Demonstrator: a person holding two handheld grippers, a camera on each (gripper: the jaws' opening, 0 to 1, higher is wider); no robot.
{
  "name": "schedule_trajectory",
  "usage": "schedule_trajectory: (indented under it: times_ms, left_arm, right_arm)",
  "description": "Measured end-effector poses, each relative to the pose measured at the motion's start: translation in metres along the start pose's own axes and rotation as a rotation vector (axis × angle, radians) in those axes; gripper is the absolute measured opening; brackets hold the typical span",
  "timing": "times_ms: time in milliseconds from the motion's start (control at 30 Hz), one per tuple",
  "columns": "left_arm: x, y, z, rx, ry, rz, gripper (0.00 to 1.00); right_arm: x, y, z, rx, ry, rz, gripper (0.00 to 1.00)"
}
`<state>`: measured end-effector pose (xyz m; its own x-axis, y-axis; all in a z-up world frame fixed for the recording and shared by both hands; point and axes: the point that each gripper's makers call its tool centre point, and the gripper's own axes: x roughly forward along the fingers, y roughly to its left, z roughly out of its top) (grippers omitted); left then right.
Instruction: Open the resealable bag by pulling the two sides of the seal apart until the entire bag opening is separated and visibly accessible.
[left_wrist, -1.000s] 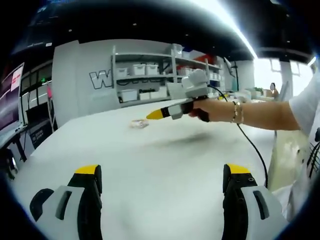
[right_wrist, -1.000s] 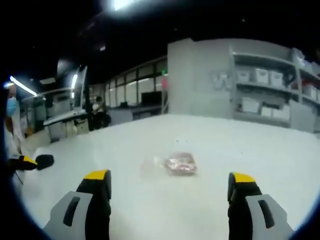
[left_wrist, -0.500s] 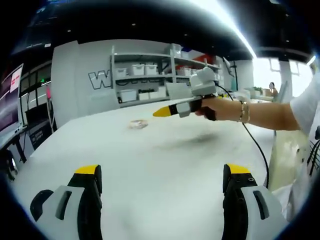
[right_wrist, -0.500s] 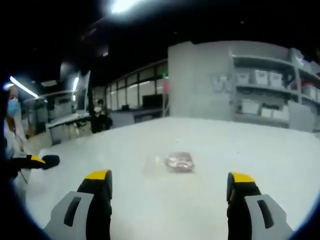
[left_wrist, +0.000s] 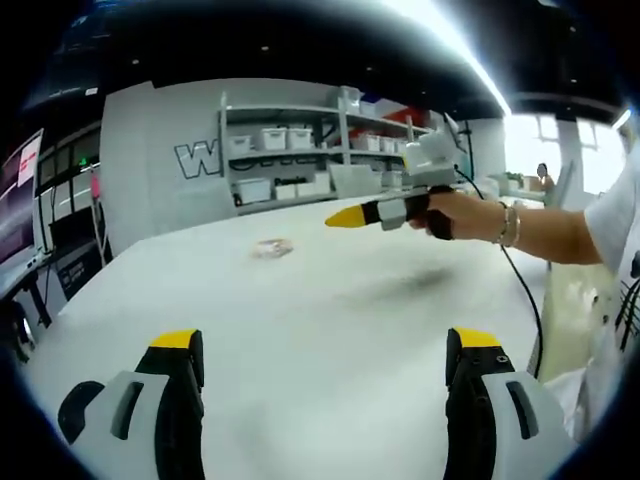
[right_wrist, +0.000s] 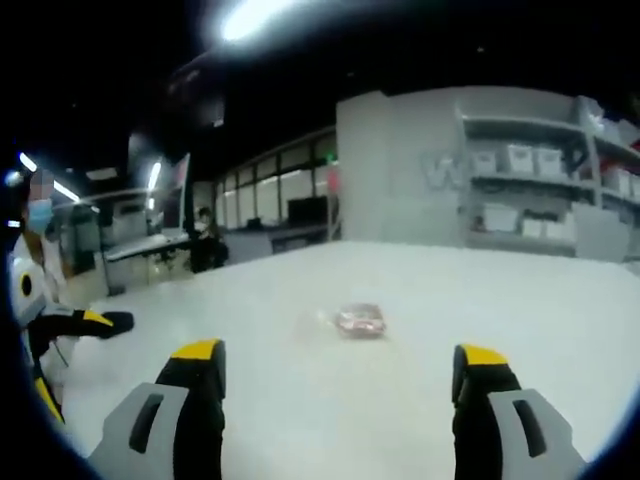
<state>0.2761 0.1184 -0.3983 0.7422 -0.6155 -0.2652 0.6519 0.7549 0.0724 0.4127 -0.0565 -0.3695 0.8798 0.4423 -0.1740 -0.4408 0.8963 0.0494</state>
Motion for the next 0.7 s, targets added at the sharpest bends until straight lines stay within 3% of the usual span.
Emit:
schedule_trajectory:
  times_ms: [700]
  left_arm:
    - [0.0,-0.005,-0.001,-0.001,-0.003,-0.006,1.0]
  right_arm:
    - [-0.034,-0.015,0.002,0.024,-0.034,-0.011,0.94]
